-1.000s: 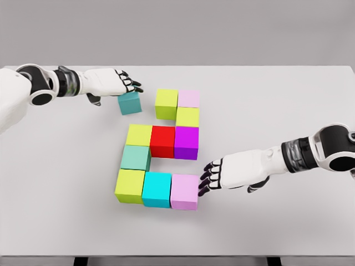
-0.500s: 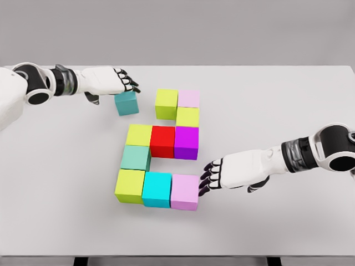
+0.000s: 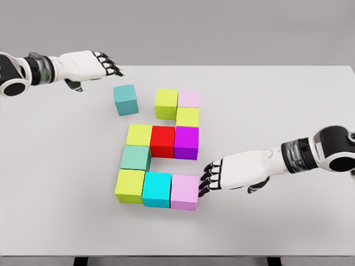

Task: Assemble the squares on the desktop into the number 2

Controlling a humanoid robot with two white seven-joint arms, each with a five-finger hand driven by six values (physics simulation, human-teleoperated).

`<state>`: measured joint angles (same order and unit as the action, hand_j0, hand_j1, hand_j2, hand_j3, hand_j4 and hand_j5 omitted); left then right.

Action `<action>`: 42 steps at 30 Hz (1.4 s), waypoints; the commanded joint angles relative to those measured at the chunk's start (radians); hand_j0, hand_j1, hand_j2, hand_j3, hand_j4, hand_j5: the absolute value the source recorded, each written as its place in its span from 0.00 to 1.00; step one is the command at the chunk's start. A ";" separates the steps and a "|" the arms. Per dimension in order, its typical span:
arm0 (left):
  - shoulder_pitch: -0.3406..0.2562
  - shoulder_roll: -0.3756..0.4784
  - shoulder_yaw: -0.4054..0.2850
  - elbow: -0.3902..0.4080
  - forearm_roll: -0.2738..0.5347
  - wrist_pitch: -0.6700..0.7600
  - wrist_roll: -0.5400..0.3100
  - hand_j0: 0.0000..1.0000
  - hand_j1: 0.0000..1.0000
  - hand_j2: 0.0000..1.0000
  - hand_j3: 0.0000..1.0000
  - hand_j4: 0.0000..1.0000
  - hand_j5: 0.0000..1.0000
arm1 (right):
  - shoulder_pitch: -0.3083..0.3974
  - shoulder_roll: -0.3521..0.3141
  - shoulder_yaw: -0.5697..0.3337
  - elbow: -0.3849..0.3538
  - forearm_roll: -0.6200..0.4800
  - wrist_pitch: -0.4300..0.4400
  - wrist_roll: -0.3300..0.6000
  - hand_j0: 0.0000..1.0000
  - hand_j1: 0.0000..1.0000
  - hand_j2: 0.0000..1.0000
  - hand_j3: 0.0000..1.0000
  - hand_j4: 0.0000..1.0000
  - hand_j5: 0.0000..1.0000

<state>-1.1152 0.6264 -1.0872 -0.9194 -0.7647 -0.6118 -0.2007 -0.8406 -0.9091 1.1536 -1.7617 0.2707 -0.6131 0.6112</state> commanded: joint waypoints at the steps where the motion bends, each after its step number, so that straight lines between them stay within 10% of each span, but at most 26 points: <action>1: 0.000 0.025 0.007 0.000 0.004 0.001 0.001 1.00 1.00 1.00 1.00 1.00 1.00 | 0.000 0.001 0.000 -0.001 -0.005 0.002 0.000 1.00 1.00 1.00 1.00 1.00 1.00; 11: 0.040 0.055 -0.007 0.004 -0.042 0.001 -0.009 0.84 0.84 0.84 0.84 0.84 0.84 | 0.000 -0.059 -0.025 0.010 0.007 0.002 0.000 1.00 1.00 1.00 1.00 1.00 1.00; 14: 0.054 0.049 -0.007 0.011 -0.044 0.001 -0.009 0.84 0.84 0.84 0.84 0.84 0.84 | 0.017 -0.145 -0.230 0.008 -0.057 0.002 0.000 1.00 1.00 1.00 1.00 1.00 1.00; 17: 0.054 0.035 -0.007 0.022 -0.045 0.001 -0.009 0.84 0.84 0.84 0.84 0.84 0.84 | 0.198 -0.133 -0.630 0.123 -0.440 0.002 0.000 1.00 1.00 1.00 1.00 1.00 1.00; 22: 0.051 -0.010 -0.003 0.071 -0.047 0.001 -0.009 0.84 0.84 0.84 0.84 0.84 0.84 | 0.422 0.122 -0.991 0.353 -0.541 0.002 0.000 1.00 1.00 1.00 1.00 1.00 1.00; 27: 0.048 -0.044 0.000 0.097 -0.048 0.001 -0.009 0.84 0.84 0.84 0.84 0.84 0.84 | 0.521 0.245 -0.994 0.435 -0.438 0.002 0.000 1.00 1.00 1.00 1.00 1.00 1.00; 42: 0.040 -0.079 0.001 0.097 -0.050 0.001 -0.011 0.85 0.85 0.85 0.85 0.85 0.85 | 0.540 0.280 -1.012 0.637 -0.404 0.002 0.000 1.00 1.00 1.00 1.00 1.00 1.00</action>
<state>-1.0753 0.5524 -1.0880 -0.8219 -0.8168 -0.6119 -0.2121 -0.3007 -0.6288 0.1497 -1.1651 -0.1250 -0.6133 0.6112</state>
